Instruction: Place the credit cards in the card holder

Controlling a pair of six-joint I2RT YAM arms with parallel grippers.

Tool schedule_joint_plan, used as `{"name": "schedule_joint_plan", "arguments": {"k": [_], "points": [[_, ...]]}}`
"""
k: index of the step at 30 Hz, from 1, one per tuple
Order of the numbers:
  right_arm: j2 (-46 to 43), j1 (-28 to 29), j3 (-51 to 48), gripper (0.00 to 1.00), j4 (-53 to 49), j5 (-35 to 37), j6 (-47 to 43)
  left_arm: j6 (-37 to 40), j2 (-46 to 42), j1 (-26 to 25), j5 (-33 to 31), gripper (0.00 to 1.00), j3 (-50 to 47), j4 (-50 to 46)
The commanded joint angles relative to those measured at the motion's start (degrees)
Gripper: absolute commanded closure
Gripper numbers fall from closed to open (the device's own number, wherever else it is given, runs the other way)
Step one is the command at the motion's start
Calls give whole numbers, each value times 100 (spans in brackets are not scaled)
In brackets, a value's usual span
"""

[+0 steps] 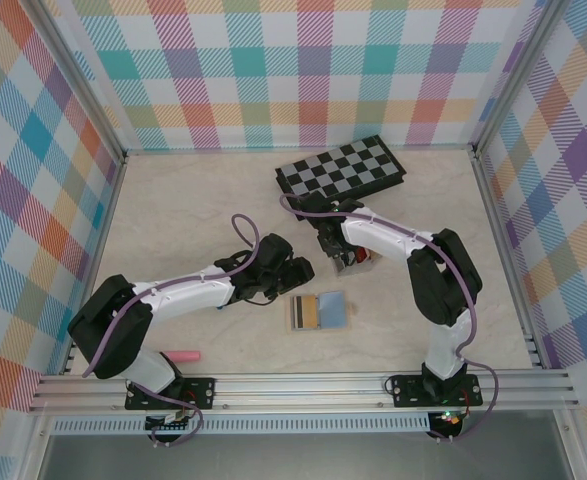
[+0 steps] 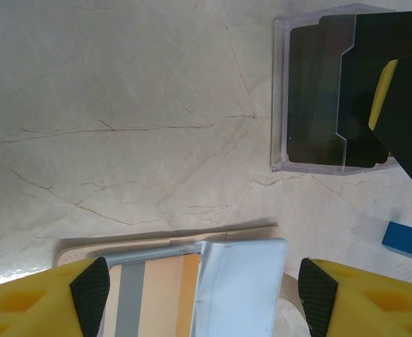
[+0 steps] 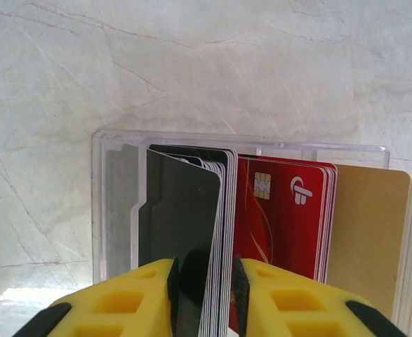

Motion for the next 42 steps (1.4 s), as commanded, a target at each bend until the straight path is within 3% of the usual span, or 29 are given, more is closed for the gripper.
{"name": "schedule_joint_plan", "arguments": {"k": [1,15,29,36,42], "points": [[-167,-26,-91,76,-81,155,-33,-29,21,64,62,26,-40,74],[-426,-26,-46,95,-160,-103,47,-18,41,64,88,26,-26,37],[-847,-103,-74,99,-230,-659,230,12,-66,56,84,27,-34,10],[-1457,-240,-201,100,-130,-1362,431,22,-171,128,353,27,-72,290],[-2337,-609,-597,100,194,-2606,806,-11,-315,410,991,26,-255,918]]}}
